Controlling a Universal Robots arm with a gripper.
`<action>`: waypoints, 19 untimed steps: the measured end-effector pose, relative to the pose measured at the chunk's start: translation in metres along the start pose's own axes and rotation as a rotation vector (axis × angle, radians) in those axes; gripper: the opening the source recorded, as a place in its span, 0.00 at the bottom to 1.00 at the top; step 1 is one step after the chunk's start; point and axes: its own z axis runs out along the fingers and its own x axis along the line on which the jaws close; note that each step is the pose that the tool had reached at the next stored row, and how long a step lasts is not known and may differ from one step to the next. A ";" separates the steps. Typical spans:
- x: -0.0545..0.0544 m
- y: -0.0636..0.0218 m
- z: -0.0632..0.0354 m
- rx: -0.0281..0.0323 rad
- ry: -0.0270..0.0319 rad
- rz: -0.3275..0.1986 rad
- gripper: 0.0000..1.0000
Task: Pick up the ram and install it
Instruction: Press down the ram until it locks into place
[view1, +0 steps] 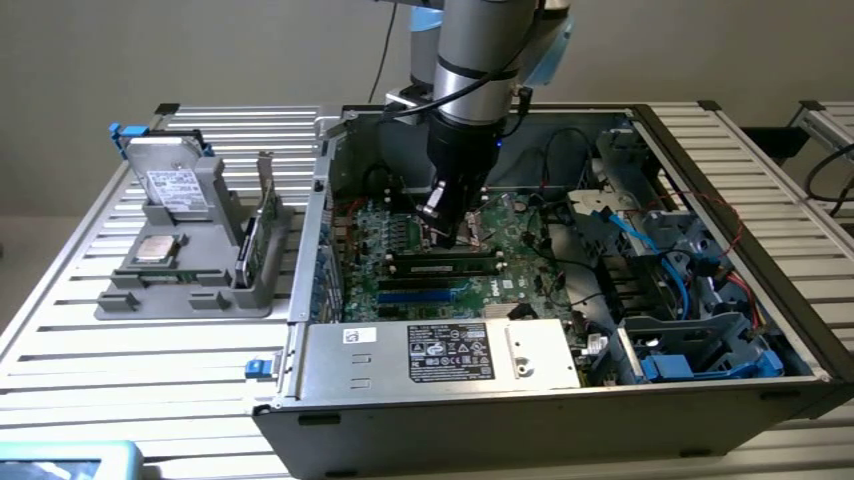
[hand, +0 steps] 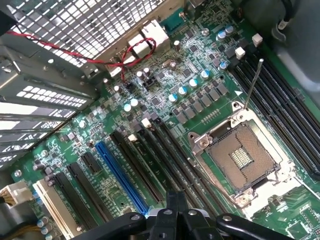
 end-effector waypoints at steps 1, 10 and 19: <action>0.000 0.0000 0.0000 -0.0011 -0.0003 0.011 0.11; 0.000 0.0000 0.0000 -0.0116 -0.0031 0.113 0.11; 0.000 0.0000 -0.0001 -0.0217 -0.0055 0.205 0.11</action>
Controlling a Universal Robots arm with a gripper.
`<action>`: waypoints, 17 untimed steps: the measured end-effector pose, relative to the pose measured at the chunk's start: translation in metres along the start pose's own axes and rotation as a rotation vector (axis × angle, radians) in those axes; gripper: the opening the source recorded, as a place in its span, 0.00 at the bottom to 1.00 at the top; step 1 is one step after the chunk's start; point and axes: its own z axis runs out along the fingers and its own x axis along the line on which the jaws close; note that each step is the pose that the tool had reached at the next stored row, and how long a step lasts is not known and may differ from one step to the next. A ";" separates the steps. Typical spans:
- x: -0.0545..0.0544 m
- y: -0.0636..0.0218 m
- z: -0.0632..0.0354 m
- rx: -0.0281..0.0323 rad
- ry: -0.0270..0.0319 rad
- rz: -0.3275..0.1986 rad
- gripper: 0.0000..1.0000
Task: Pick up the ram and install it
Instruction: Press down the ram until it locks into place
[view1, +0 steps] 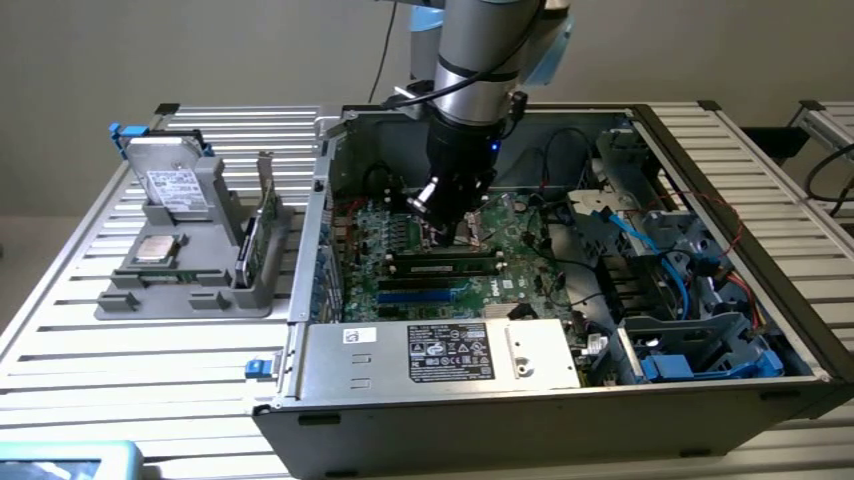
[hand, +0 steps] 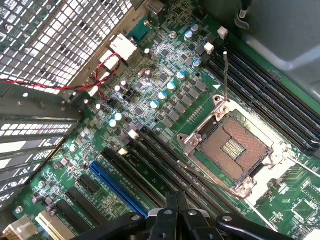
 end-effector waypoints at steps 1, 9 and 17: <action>0.000 0.0000 0.0000 -0.0009 -0.0004 0.009 0.11; 0.000 0.0000 -0.0002 -0.0080 -0.0051 0.099 0.11; 0.000 0.0000 -0.0008 -0.0096 -0.0157 0.184 0.11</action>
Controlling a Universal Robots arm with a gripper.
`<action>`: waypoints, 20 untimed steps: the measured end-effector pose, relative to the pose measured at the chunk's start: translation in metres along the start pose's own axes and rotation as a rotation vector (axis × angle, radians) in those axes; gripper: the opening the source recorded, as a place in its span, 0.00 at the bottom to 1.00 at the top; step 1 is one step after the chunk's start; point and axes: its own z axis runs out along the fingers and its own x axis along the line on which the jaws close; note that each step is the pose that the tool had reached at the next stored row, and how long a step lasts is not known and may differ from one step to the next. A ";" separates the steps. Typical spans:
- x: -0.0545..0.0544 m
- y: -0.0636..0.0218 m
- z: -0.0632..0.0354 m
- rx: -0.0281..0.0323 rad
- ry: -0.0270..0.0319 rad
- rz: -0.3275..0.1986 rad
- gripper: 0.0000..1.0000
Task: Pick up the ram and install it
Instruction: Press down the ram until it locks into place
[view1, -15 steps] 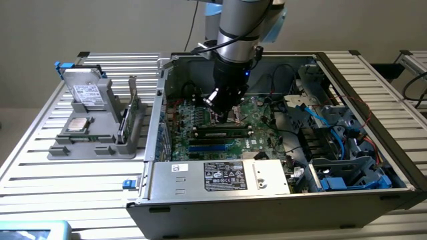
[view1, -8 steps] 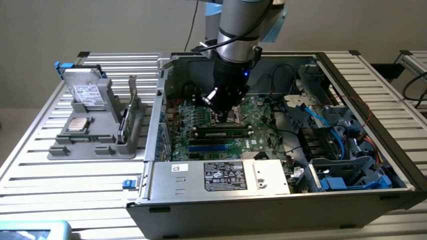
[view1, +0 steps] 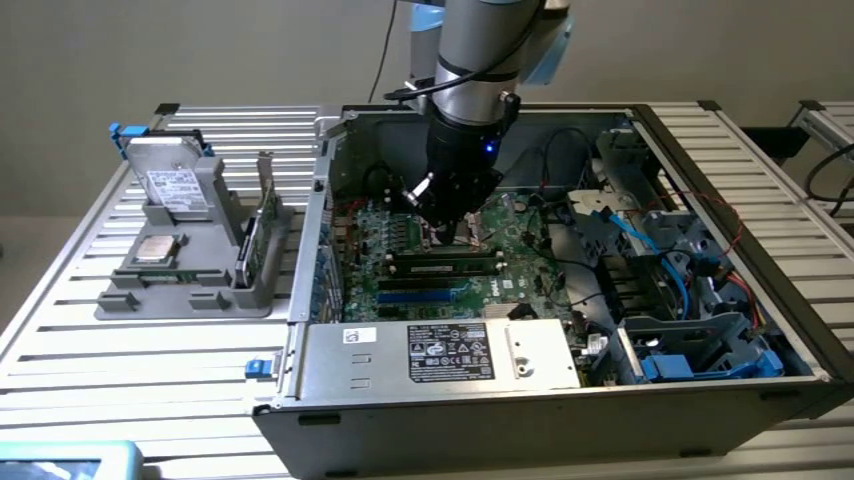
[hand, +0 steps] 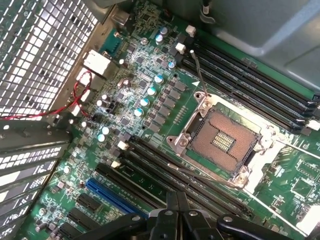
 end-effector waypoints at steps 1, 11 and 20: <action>0.000 0.0000 -0.0001 0.0000 -0.0016 0.009 0.11; 0.000 0.0000 -0.0006 0.0152 -0.0080 0.093 0.11; 0.000 0.0000 -0.0008 0.0372 -0.0045 0.165 0.11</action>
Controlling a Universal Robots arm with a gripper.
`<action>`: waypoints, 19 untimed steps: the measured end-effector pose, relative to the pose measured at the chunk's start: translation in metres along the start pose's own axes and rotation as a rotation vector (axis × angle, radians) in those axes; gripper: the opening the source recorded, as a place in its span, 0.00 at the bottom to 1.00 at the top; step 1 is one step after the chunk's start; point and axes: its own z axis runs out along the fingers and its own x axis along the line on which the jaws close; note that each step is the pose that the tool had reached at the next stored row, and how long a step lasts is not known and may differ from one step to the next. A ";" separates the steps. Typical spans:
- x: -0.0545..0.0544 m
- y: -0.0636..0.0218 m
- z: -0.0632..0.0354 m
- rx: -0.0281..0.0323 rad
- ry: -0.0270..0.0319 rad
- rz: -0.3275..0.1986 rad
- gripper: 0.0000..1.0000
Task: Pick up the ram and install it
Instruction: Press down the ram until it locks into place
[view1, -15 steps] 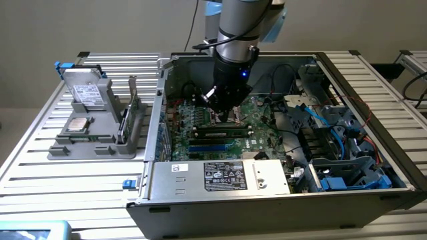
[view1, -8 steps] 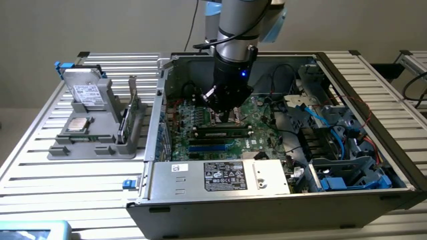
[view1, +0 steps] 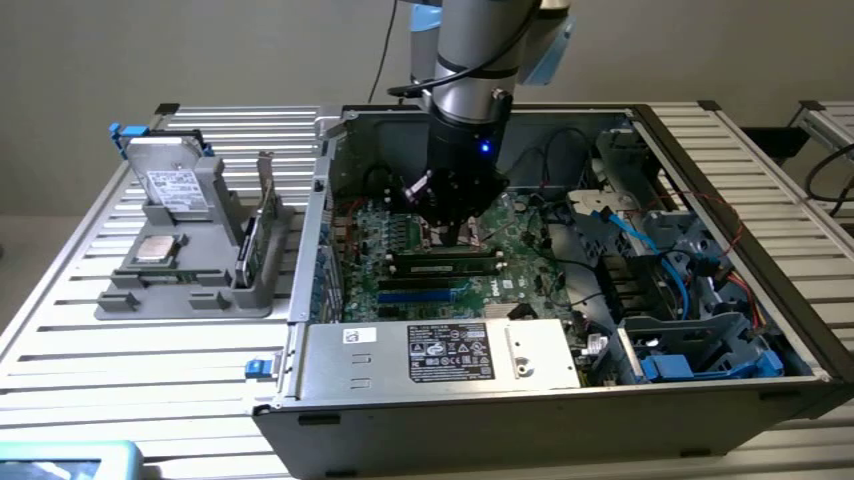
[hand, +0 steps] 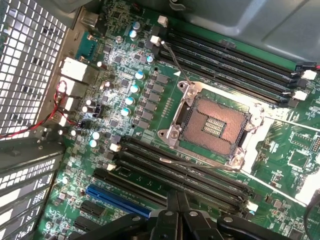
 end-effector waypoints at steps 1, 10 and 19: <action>0.000 0.0000 -0.0001 0.0017 0.0000 0.008 0.11; 0.000 0.0001 -0.0002 -0.0013 -0.0009 0.105 0.11; 0.000 0.0000 -0.0002 -0.0047 -0.0112 0.199 0.11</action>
